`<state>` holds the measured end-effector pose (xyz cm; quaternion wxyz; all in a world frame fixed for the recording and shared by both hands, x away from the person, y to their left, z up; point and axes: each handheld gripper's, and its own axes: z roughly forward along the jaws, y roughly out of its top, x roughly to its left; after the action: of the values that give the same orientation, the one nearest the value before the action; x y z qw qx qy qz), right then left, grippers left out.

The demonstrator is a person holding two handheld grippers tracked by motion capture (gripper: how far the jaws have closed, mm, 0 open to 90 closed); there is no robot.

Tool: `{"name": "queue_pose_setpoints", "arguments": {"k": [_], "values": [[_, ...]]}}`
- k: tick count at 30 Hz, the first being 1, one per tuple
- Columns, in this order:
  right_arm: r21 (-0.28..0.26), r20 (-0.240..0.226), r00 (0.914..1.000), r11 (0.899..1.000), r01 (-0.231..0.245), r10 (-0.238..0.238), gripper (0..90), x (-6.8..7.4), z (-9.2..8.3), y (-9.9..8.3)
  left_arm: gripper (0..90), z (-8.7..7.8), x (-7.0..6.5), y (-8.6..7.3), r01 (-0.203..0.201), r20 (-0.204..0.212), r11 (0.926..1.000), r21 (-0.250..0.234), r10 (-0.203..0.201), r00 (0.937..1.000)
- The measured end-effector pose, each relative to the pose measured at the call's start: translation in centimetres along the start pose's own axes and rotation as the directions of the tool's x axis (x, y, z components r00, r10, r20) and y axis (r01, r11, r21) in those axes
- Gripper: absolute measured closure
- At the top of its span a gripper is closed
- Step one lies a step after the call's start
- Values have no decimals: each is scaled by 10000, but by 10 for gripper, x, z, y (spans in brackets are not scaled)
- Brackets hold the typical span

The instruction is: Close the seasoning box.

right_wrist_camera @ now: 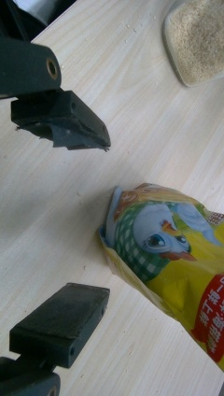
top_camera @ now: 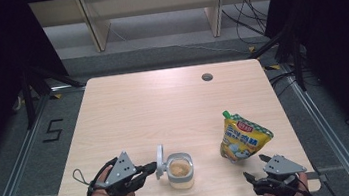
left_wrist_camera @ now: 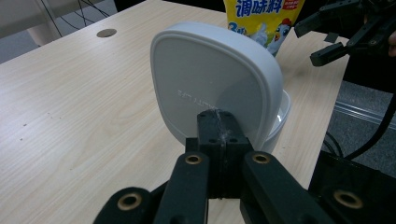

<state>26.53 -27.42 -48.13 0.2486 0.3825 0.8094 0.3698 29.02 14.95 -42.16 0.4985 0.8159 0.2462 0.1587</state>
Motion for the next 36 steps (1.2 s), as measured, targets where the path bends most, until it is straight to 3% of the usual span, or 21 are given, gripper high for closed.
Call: {"name": "queue_pose_setpoints", "arguments": {"k": [2,13,14,15,16,18,19,22,23,24,26,27,28,31,33,34,36], "values": [[-14,-7,10000,10000,22,-22,238,0,0,0,890,2,-1,1,-165,83,9999,20,165,9998],[2,-41,10000,10000,26,-26,238,0,0,0,890,6,-7,6,-228,291,9997,-79,230,9993],[6,-27,10000,10000,28,-28,238,1,0,0,890,8,-6,7,-381,363,9992,-68,384,9986],[-3,-47,10000,10000,3,-3,238,1,0,0,890,9,-8,7,-126,344,9999,-64,128,9993],[-2,-49,10000,10000,-3,3,238,1,0,0,890,9,-8,8,-307,396,9995,-26,308,9987],[13,-62,10000,10000,54,-54,239,1,0,0,890,10,-10,8,-58,438,10000,-29,60,9990],[14,-27,10000,10000,37,-37,239,1,0,0,890,9,-8,8,-251,372,9997,19,250,9990],[10,-30,10000,10000,38,-38,238,0,0,0,887,7,-8,6,8,446,10000,-51,-5,9990],[8,-30,10000,10000,45,-45,238,0,0,0,877,7,-8,6,8,446,10000,-51,-5,9990],[10,-36,10000,10000,48,-48,238,0,0,0,860,6,-9,3,256,535,9997,-44,-253,9982],[9,-36,10000,10000,44,-44,239,0,0,0,806,5,-7,-1,177,644,9998,-54,-173,9978],[1,-42,10000,10000,38,-38,239,0,0,0,777,3,-8,-3,405,681,9991,-117,-396,9969],[-3,-42,10000,10000,39,-39,240,1,0,0,761,2,-6,-6,286,799,9993,-223,-268,9964],[-9,-63,10000,10000,34,-34,240,1,1,0,701,-3,-1,-13,421,683,9989,-199,-407,9968],[-38,-138,9999,10000,19,-19,240,1,1,0,636,-6,0,-18,767,601,9967,-259,-750,9954],[-14,-56,10000,10000,29,-29,240,1,0,0,604,-6,2,-20,618,693,9975,-335,-594,9958],[9,-40,10000,10000,29,-29,240,1,0,0,548,-8,1,-26,953,608,9952,-241,-937,9937]]}}
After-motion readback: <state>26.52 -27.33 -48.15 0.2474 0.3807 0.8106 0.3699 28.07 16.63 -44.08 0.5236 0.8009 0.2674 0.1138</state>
